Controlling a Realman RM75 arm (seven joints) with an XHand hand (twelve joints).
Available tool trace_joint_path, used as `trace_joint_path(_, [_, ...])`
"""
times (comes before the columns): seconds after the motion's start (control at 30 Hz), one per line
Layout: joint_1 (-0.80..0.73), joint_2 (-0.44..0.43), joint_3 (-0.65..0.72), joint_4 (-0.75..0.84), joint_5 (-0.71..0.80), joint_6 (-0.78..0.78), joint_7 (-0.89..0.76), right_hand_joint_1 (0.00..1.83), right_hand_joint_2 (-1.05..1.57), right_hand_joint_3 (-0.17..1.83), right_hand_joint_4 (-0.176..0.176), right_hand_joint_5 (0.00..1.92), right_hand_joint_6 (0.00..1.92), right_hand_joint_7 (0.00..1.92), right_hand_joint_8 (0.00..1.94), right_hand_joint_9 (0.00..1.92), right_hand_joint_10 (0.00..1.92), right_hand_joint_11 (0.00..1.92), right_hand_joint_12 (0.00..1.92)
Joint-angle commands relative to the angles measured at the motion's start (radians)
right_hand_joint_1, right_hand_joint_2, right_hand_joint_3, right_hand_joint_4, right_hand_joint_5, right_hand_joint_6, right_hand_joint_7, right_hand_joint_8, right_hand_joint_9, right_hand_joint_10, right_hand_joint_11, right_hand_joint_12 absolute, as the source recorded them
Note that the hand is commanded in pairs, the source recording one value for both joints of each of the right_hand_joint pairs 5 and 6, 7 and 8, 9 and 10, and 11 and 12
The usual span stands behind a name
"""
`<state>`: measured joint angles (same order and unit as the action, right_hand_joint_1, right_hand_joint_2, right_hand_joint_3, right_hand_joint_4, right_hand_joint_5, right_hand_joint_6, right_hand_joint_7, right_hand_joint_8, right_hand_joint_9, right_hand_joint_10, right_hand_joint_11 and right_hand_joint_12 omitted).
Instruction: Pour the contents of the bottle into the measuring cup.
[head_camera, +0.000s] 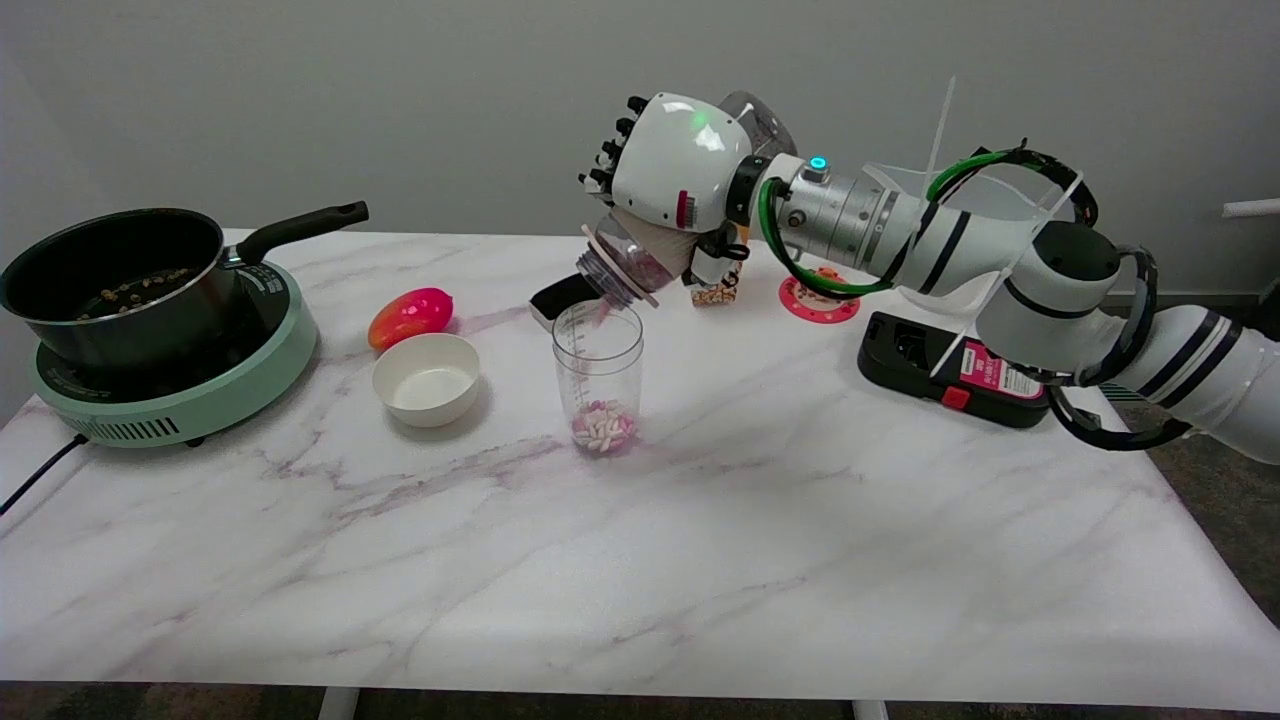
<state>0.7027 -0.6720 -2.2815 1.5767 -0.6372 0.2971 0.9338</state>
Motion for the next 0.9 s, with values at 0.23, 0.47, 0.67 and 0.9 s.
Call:
trace_joint_path(0.23, [0.033,0.034,-0.049,0.019,-0.005,-0.011,0.006,1.37,1.18,0.66,0.000,1.92,1.92,1.82,1.82,1.58,1.58,1.31,1.31])
trace_joint_path(0.47, [0.033,0.048,-0.041,0.025,0.000,-0.019,0.002,1.37,1.19,0.66,0.000,1.92,1.92,1.82,1.82,1.58,1.58,1.31,1.31])
trace_joint_path(0.67, [0.074,0.080,-0.144,0.154,-0.087,-0.001,0.058,1.38,1.19,0.65,0.000,1.92,1.92,1.82,1.82,1.58,1.58,1.31,1.31])
trace_joint_path(0.9, [0.043,0.059,-0.051,0.042,-0.008,-0.010,0.006,1.38,1.18,0.65,0.000,1.92,1.92,1.82,1.82,1.58,1.58,1.31,1.31])
